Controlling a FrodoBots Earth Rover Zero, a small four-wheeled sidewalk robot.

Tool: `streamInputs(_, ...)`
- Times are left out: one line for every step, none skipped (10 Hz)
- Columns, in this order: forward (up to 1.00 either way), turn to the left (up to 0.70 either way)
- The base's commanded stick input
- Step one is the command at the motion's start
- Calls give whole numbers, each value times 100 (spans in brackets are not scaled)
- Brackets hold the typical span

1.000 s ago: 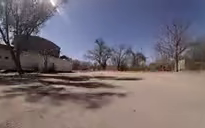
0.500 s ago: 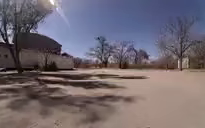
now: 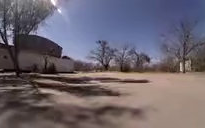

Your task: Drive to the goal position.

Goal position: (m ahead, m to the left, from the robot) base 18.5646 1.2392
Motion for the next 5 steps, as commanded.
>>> streamInputs(100, 0)
streamInputs(100, 0)
streamInputs(100, 0)
streamInputs(100, 0)
streamInputs(100, 0)
